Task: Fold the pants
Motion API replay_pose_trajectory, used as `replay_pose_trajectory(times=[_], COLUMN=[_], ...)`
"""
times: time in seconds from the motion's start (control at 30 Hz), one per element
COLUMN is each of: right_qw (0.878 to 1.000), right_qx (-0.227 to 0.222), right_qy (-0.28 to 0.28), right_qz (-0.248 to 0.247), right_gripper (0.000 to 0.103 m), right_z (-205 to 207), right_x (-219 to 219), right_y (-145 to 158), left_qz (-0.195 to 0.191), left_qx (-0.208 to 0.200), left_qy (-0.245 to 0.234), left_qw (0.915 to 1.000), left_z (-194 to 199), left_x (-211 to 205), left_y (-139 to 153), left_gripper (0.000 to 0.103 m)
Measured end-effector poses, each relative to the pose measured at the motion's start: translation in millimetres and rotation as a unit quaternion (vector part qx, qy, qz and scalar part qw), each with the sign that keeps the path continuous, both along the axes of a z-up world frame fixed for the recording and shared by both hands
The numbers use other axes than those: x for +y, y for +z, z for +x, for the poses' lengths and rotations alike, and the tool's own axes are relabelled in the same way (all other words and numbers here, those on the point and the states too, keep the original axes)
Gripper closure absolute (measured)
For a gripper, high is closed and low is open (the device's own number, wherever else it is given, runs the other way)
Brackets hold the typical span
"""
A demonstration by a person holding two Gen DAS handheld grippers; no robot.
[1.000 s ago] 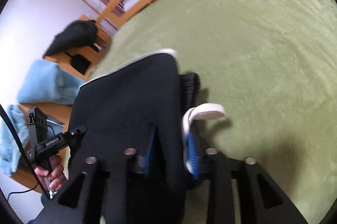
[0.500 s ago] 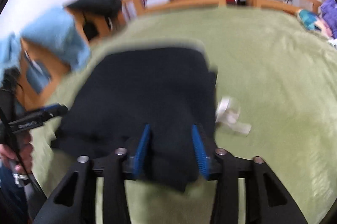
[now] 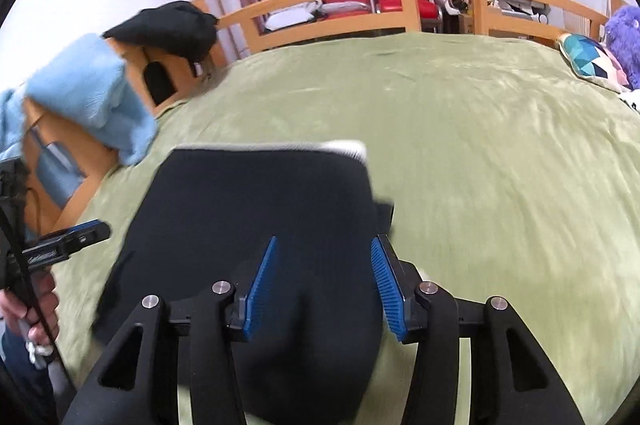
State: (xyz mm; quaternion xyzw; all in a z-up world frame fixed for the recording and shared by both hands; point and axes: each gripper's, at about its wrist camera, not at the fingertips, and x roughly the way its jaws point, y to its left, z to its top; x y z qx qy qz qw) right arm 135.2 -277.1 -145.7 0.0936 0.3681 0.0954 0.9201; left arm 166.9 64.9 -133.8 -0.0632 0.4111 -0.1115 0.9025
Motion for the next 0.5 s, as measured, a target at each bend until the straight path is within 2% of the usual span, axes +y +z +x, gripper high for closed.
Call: replay_pose_trajectory(times=[0.13, 0.17, 0.2, 0.27, 0.37, 0.43, 0.5], right_qw=[0.999, 0.998, 0.997, 0.997, 0.992, 0.995, 0.996], right_qx=[0.041, 0.054, 0.068, 0.051, 0.008, 0.006, 0.048], right_qy=[-0.016, -0.011, 0.003, 0.006, -0.006, -0.025, -0.038], right_qz=[0.014, 0.023, 0.04, 0.055, 0.129, 0.098, 0.072], right_gripper=[0.055, 0.06, 0.073, 0.09, 0.091, 0.09, 0.082], right_z=[69, 81, 89, 88, 65, 58, 68], right_x=[-6, -3, -1, -3, -27, -30, -29], right_y=[-29, -38, -48, -50, -33, -35, -60], left_qz=[-0.006, -0.005, -0.006, -0.012, -0.04, -0.047, -0.042], left_qx=[0.0, 0.002, 0.006, 0.01, -0.009, -0.014, 0.003], left_qy=[-0.003, -0.001, 0.001, 0.003, -0.014, -0.018, -0.023], left_qw=[1.0, 1.0, 1.0, 0.9999, 0.9991, 0.9986, 0.9988], left_z=[39, 47, 56, 59, 56, 57, 63], left_x=[-8, -9, -10, -11, -13, -18, -26], left_y=[-7, -9, -13, -16, -9, -9, -19], left_gripper=[0.045, 0.045, 0.045, 0.045, 0.045, 0.045, 0.042])
